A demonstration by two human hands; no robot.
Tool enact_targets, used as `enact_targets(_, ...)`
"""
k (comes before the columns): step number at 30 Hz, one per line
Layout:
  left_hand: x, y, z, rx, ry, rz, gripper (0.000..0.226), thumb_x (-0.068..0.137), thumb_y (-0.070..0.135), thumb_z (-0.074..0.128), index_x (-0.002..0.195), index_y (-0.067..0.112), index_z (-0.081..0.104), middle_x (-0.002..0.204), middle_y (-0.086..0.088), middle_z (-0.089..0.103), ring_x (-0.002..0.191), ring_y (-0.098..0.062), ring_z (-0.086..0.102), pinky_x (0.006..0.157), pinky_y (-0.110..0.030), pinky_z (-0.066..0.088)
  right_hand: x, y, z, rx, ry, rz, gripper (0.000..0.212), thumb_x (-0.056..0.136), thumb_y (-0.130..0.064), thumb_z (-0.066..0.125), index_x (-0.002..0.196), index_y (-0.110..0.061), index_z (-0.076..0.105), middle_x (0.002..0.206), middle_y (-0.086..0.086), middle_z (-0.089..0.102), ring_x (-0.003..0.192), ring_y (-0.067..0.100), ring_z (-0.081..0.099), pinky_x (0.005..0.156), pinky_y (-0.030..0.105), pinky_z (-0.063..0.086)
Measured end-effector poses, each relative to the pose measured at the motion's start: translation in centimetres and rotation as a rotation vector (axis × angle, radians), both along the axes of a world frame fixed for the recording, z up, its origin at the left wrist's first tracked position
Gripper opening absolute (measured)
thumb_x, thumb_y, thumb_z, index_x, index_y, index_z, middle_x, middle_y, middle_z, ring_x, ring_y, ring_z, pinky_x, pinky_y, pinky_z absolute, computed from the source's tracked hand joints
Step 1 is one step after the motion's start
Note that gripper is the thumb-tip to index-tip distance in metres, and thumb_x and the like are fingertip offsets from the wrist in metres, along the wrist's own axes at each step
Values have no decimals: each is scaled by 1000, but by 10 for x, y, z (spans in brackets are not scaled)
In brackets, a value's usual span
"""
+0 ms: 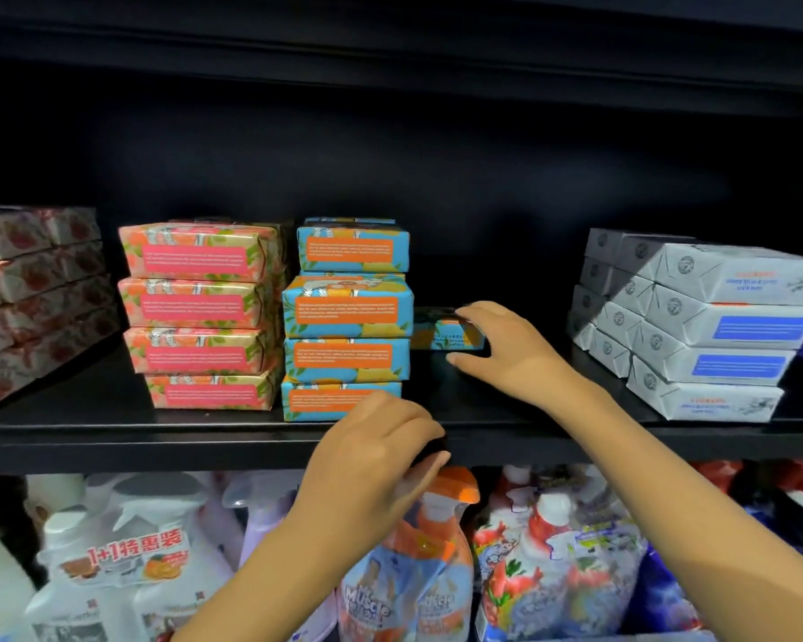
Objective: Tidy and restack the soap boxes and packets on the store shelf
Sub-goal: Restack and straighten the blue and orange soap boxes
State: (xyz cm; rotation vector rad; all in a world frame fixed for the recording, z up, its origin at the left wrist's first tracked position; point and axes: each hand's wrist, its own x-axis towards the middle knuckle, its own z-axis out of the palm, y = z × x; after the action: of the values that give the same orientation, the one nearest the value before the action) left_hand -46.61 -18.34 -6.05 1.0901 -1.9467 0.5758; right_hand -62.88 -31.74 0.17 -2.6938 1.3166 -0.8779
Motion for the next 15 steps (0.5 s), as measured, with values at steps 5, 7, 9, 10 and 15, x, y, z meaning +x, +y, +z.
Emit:
enact_targets(5, -7, -3, 1, 35, 22, 17, 25, 85, 36, 59, 86, 14, 71, 86, 4, 68, 80, -16, 63, 65, -27, 50, 4, -10, -3, 1, 139, -8, 57, 88, -33, 60, 138, -13, 40, 136, 4, 45, 125, 19, 39, 102, 29, 34)
enact_targets(7, -8, -3, 1, 38, 33, 20, 25, 85, 37, 58, 85, 15, 71, 85, 5, 67, 80, -14, 62, 65, -24, 47, 0, -8, -3, -19, 140, -5, 53, 89, -29, 60, 137, -16, 42, 138, 2, 44, 125, 18, 39, 102, 29, 34)
enact_targets(9, -8, -3, 1, 43, 33, 22, 25, 85, 37, 58, 85, 16, 70, 85, 6, 67, 80, -13, 61, 64, -24, 47, -6, -2, -2, -14, 107, 10, 52, 89, -25, 60, 137, -18, 42, 138, 0, 44, 126, 17, 38, 102, 28, 34)
enact_targets(10, -8, -2, 1, 45, 33, 23, 25, 85, 37, 58, 85, 16, 70, 85, 6, 66, 79, -13, 61, 64, -24, 47, -10, 2, -2, -17, 90, 22, 51, 89, -24, 60, 137, -19, 42, 138, 0, 44, 126, 16, 38, 102, 28, 33)
enact_targets(15, -8, -1, 2, 47, 37, 29, 26, 85, 38, 56, 85, 17, 71, 84, 6, 67, 79, -14, 62, 63, -26, 49, -30, 30, -11, -153, 67, 57, 46, 88, -33, 58, 131, -19, 50, 127, -4, 51, 115, 11, 39, 92, 24, 38)
